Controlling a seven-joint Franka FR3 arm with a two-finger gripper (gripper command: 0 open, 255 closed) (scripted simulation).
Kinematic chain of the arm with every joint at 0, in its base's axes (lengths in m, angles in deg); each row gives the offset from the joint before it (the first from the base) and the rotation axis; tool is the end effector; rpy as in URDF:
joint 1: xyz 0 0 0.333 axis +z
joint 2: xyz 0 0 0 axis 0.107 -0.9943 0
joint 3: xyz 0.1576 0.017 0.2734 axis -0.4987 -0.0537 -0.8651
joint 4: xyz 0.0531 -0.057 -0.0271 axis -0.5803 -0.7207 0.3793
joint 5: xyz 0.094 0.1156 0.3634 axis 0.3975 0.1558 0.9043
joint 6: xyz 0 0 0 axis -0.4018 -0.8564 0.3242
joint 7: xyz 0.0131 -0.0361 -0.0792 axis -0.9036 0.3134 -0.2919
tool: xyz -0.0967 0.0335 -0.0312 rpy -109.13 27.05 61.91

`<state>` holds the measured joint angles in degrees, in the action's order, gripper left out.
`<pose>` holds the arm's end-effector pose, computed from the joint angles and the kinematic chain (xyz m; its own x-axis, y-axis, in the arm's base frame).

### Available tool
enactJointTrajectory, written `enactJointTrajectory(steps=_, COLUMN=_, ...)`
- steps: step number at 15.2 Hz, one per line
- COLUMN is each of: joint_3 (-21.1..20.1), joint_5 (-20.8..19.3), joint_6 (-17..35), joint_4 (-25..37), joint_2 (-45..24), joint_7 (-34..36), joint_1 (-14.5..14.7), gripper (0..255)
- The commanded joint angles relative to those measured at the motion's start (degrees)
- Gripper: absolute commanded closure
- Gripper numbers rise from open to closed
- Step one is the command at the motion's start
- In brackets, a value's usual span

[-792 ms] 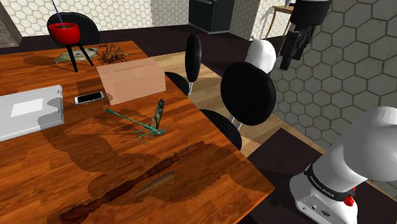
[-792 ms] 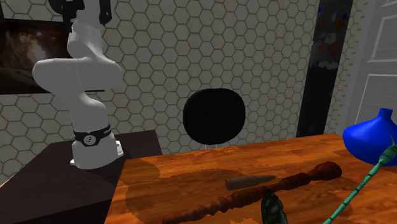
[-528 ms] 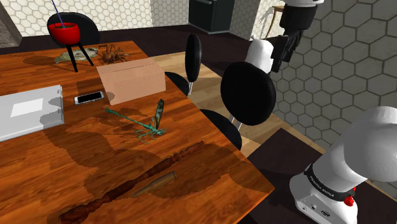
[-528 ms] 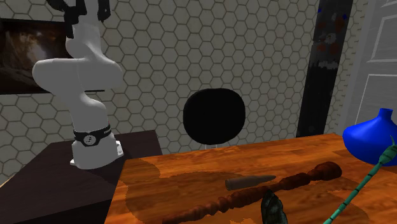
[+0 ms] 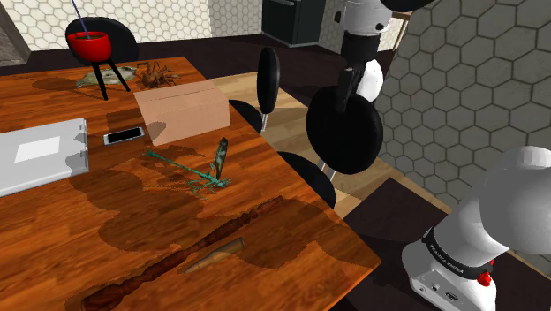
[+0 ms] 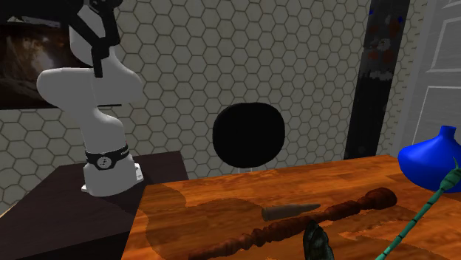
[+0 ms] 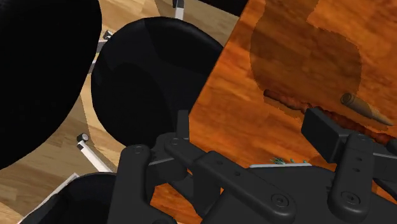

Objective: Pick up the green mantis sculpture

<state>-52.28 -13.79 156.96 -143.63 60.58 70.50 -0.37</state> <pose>0.3815 0.0615 0.5190 0.9416 0.3327 -0.0523 0.3344 -0.9420 0.0276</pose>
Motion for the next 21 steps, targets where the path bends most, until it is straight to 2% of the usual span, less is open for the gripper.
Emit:
enactJointTrajectory(steps=1, joint_3=-0.37, joint_5=0.46, joint_6=3.63, joint_4=0.84, joint_2=-4.08, joint_7=-1.63, joint_1=1.05, gripper=0)
enactJointTrajectory(steps=11, joint_3=-2.4, joint_5=2.11, joint_6=15.9, joint_4=9.04, joint_2=-22.99, joint_7=-10.56, joint_1=5.18, gripper=0)
enactJointTrajectory(steps=21, joint_3=-5.99, joint_5=2.11, joint_6=22.69, joint_4=21.89, joint_2=-41.24, joint_7=-18.25, joint_1=8.81, gripper=0)
